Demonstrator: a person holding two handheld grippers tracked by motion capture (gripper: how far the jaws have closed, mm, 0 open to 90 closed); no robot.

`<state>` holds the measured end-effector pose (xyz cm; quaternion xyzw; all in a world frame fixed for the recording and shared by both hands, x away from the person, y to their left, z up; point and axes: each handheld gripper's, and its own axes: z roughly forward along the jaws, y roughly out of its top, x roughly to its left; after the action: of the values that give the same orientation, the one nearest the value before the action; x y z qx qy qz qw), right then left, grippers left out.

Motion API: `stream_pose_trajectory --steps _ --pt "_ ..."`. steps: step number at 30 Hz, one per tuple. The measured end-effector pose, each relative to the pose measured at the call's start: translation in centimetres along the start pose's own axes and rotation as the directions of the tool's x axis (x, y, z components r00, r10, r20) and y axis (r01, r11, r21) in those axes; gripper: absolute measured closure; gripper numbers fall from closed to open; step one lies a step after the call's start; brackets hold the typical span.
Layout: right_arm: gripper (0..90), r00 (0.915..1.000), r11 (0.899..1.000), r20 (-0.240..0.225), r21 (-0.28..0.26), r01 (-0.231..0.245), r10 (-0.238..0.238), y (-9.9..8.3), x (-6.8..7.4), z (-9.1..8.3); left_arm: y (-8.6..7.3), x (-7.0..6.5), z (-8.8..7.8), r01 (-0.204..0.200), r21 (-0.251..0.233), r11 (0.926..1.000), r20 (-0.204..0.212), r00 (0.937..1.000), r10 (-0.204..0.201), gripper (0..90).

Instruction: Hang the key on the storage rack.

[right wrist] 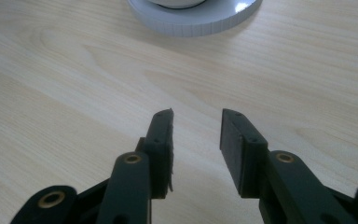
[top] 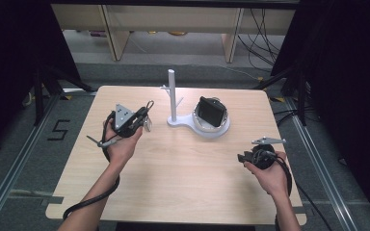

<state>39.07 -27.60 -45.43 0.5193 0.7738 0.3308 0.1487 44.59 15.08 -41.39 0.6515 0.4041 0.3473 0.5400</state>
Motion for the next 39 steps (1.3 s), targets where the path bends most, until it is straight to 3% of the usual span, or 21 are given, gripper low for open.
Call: stream_pose_trajectory --steps 1,6,9,13,19,21,22,23,39 --pt "65.4 0.9998 1.0 0.0 -0.004 0.018 -0.018 0.0 -0.1 0.0 0.1 0.0 0.2 -0.001 -0.003 1.0 -0.006 1.0 0.001 85.4" --pt "65.4 0.9999 1.0 -0.015 -0.004 0.0 0.0 0.0 0.0 0.1 0.8 0.0 0.9 -0.001 -0.017 0.9999 -0.031 0.9995 0.0 85.4" --pt "65.4 0.9998 1.0 0.011 -0.004 0.015 -0.015 0.0 -0.1 0.1 1.1 -0.1 1.3 -0.005 -0.022 0.9997 -0.042 0.9991 0.004 85.4" --pt "65.3 0.9998 1.0 -0.018 -0.002 0.001 -0.001 0.0 0.0 0.1 1.5 -0.3 1.8 -0.008 -0.032 0.9995 -0.055 0.9984 0.006 85.4" --pt "65.2 0.9998 1.0 -0.02 0.0 -0.001 0.001 0.0 -0.1 0.1 1.9 -0.5 2.4 -0.017 -0.033 0.9993 -0.066 0.9977 0.015 85.4" --pt "65.2 1.0 1.0 -0.006 0.003 -0.003 0.003 0.0 0.0 0.0 2.0 -0.6 2.5 -0.017 -0.032 0.9993 -0.065 0.9977 0.015 85.4" --pt "65.2 0.9998 1.0 0.008 -0.004 0.018 -0.018 -0.1 -0.2 0.1 2.0 -0.6 2.6 -0.019 -0.033 0.9993 -0.064 0.9978 0.017 85.4" --pt "65.2 1.0 1.0 0.003 -0.002 -0.001 0.001 0.0 0.0 -0.1 2.0 -0.6 2.6 -0.017 -0.035 0.9993 -0.065 0.9978 0.015 85.4" --pt "65.0 1.0 1.0 0.001 0.002 0.002 -0.002 -0.1 -0.1 0.1 2.6 -0.8 3.1 -0.021 -0.033 0.9992 -0.03 0.9994 0.02 85.3"
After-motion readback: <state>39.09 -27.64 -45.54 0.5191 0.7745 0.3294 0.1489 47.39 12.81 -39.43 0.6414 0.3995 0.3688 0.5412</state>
